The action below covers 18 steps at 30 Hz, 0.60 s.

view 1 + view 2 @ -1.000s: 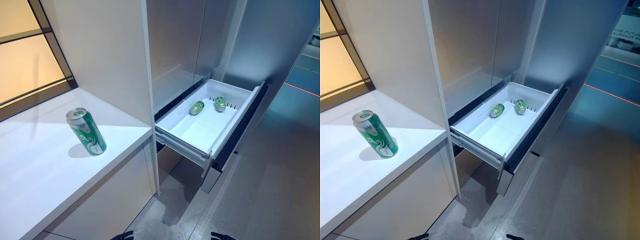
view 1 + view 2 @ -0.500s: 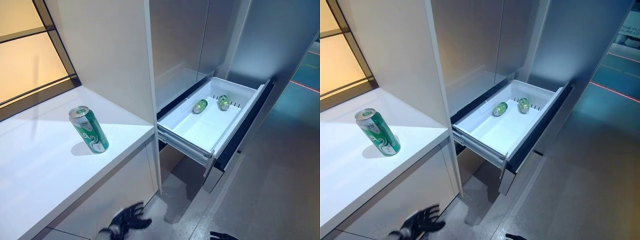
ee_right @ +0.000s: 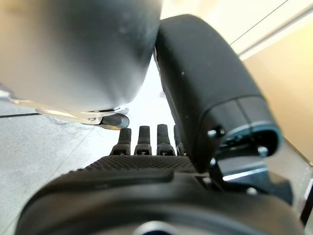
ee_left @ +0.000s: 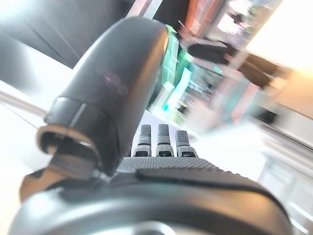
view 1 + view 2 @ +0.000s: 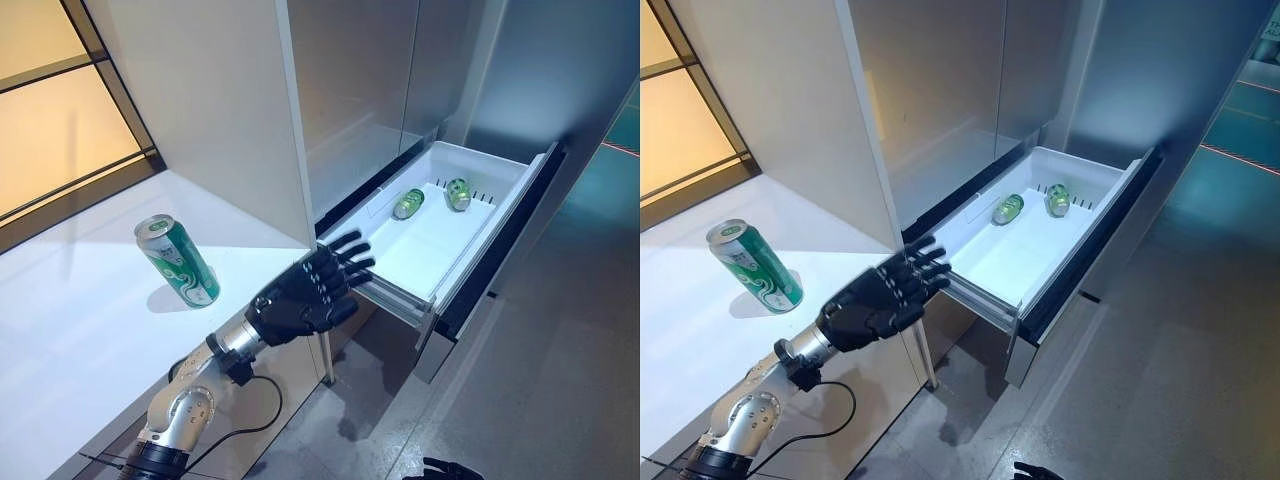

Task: Put drinks into fridge and close the fridge

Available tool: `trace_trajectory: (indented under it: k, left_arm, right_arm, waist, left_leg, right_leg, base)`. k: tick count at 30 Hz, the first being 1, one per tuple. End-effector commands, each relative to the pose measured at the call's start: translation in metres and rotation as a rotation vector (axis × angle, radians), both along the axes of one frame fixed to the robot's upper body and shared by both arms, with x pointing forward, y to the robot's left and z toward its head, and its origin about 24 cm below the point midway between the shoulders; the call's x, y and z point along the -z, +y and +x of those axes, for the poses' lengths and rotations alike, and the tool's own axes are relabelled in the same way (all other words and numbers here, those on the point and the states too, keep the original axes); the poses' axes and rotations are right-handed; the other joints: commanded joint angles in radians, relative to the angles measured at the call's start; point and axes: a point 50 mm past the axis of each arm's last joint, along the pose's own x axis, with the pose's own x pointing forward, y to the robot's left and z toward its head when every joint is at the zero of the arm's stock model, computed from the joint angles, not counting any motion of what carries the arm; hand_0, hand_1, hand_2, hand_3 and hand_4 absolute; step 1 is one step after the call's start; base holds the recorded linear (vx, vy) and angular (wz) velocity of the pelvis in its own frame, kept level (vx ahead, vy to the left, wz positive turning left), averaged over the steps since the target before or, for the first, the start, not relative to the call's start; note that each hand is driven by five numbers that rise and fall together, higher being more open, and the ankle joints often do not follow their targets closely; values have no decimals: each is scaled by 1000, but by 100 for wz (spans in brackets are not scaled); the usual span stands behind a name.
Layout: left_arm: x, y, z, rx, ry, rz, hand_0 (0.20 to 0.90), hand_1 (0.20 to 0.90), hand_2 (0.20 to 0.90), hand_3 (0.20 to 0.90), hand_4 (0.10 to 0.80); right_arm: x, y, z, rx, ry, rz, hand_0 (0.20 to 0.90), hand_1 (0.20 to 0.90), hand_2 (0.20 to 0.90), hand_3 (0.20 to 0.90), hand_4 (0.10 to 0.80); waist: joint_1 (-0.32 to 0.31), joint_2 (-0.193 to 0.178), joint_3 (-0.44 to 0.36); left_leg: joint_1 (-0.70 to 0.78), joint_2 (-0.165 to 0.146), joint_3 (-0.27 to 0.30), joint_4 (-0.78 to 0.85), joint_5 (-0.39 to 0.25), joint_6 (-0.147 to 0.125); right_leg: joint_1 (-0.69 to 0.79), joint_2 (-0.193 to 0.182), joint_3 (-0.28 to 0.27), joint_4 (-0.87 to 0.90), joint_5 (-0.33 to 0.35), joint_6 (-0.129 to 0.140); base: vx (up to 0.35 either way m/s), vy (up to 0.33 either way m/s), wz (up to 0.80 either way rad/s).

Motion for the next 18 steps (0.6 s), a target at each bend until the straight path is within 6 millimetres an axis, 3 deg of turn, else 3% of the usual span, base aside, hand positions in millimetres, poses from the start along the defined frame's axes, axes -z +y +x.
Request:
trace_trajectory:
  k: [1, 10, 18]
  left_arm:
    - [-73, 29, 10, -272, -423, -56, 900, 900, 900, 900, 800]
    - [-119, 69, -5, -754, -737, 179, 900, 900, 900, 900, 800]
    - [-122, 82, -8, -932, -727, 244, 900, 900, 900, 900, 800]
  right_arm:
    - [4, 7, -8, -4, 19, 6, 900, 900, 900, 900, 800]
    - [9, 18, -24, -10, 48, 14, 900, 900, 900, 900, 800]
    - [9, 23, -20, -34, 53, 19, 900, 900, 900, 900, 800]
  waist:
    - [31, -19, -26]
    - [57, -23, -48]
    - [86, -27, -47]
  left_leg:
    - [4, -30, 16, 15, -84, 16]
    - [6, -33, -9, 7, -84, 13]
    - [-2, -37, -39, 3, -76, 11]
  right_leg:
    - [-33, 8, 1, 79, -63, 31]
    - [-18, 11, -19, 72, -77, 28]
    - [-18, 11, -38, 78, -83, 23]
  base:
    - [0, 0, 0]
    - [15, -4, 3]
    - [6, -6, 15]
